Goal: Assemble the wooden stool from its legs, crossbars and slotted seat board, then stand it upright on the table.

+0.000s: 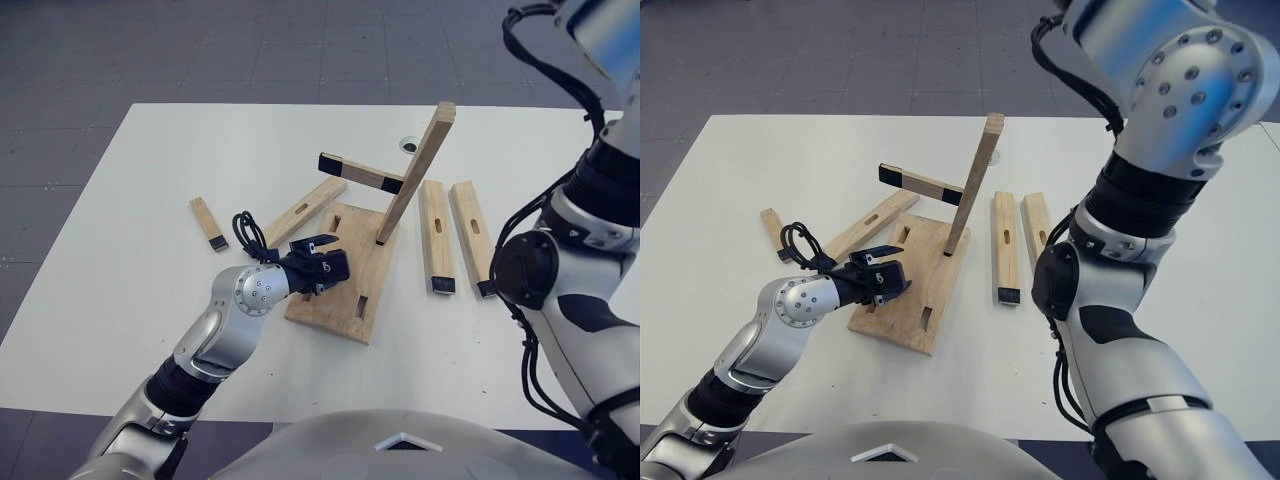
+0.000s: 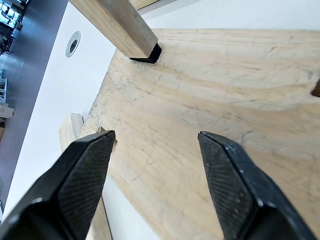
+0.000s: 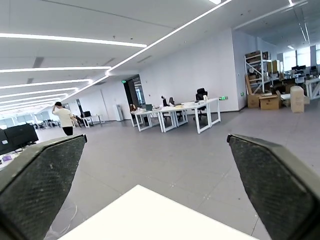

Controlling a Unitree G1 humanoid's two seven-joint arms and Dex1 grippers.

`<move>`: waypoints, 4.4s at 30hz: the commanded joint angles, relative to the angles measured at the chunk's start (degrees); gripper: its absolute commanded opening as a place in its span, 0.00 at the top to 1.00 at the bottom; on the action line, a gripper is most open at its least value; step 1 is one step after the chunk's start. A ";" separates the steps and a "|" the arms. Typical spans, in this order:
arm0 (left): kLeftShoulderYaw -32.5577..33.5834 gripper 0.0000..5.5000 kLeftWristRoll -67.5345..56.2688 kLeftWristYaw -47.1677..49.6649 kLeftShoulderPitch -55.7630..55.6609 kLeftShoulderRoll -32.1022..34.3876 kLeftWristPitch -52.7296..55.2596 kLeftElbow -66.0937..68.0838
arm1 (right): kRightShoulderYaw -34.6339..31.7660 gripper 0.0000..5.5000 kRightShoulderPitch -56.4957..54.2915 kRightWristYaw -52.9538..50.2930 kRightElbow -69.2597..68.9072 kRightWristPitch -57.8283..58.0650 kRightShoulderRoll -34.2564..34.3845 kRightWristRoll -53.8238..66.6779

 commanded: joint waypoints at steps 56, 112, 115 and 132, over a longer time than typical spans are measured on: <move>9.97 0.44 -1.72 2.85 15.13 9.61 -2.70 -0.40 | 5.21 0.06 61.83 -1.32 -28.60 15.39 -23.61 -3.63; 40.00 0.44 -40.65 -4.13 -20.18 -11.52 34.60 -11.55 | -0.82 0.63 14.48 12.69 -3.19 1.53 -9.48 12.89; 51.09 0.44 -56.10 -5.66 -30.22 -14.06 43.64 -9.99 | -1.84 0.63 13.96 15.05 -0.94 6.49 -8.42 21.20; 73.57 0.44 -91.44 21.98 -41.62 -27.85 56.74 6.39 | 3.41 0.63 12.81 33.60 4.61 7.97 -10.10 33.99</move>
